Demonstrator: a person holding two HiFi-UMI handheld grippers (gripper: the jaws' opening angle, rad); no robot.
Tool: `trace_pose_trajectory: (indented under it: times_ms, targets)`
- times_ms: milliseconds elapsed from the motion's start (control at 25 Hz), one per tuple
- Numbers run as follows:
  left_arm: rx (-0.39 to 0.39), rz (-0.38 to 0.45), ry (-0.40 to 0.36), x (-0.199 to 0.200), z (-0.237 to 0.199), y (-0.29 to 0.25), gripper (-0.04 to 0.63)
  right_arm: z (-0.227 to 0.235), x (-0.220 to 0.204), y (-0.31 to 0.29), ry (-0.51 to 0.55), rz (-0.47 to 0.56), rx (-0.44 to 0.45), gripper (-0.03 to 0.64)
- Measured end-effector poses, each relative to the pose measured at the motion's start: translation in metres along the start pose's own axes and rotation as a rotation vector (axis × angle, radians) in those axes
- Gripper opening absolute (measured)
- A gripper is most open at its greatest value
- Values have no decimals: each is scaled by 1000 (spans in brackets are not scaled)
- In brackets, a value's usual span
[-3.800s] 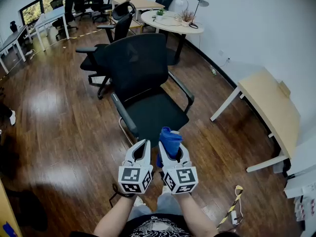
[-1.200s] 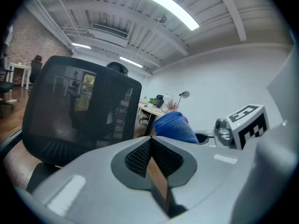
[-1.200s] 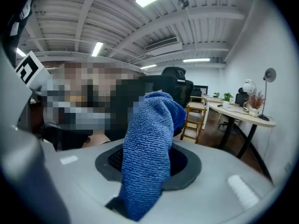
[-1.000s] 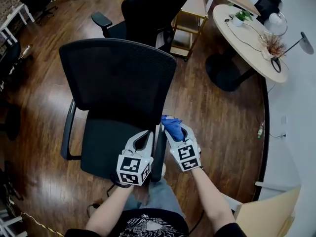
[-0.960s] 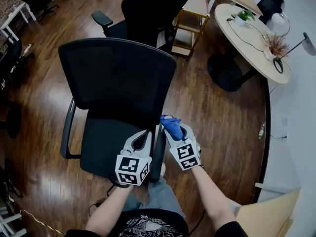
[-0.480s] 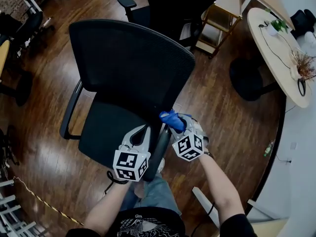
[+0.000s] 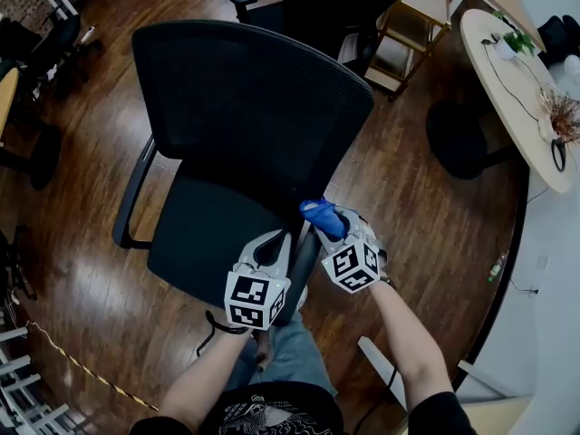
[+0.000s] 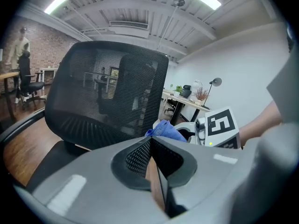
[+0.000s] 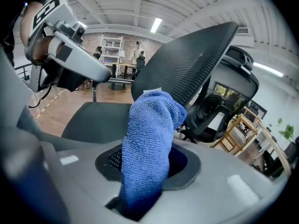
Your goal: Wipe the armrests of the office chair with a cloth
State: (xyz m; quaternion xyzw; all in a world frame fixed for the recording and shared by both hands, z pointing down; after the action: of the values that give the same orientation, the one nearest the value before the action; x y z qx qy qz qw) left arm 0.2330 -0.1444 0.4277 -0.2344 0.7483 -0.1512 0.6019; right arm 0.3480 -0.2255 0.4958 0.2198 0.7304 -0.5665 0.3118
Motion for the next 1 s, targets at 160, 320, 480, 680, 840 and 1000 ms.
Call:
trace_pose_trajectory:
  times_ms: [160, 320, 480, 680, 840, 1000]
  targets:
    - [-13, -10, -7, -10, -5, 12, 3, -14, 2, 3, -24, 0, -16, 140]
    - [-25, -14, -25, -21, -11, 26, 3, -40, 3, 8, -35, 0, -23, 140]
    - [-49, -11, -30, -29, -14, 45, 3, -70, 5, 13, -29, -18, -25, 140]
    - [-83, -11, -56, -38, -14, 67, 3, -105, 8, 20, -47, -24, -35, 140]
    - [-114, -15, -83, -51, -13, 84, 3, -136, 4, 24, -81, -35, -52, 140]
    - [-139, -19, -93, -64, -15, 101, 3, -162, 2, 29, -107, -38, -74, 140]
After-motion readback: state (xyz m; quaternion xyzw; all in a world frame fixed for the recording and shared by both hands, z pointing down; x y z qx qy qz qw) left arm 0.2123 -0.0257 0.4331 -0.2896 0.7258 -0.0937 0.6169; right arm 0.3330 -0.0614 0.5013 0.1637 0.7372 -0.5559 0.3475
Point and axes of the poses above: the fingertips, and each gripper's own axes: y backward along the fingers, z to its right, x out of its top, the point moved 6 cm from there along y, backward along the fingers, and after that the axes turned 6 degrees about x, right-handed, at the moved point
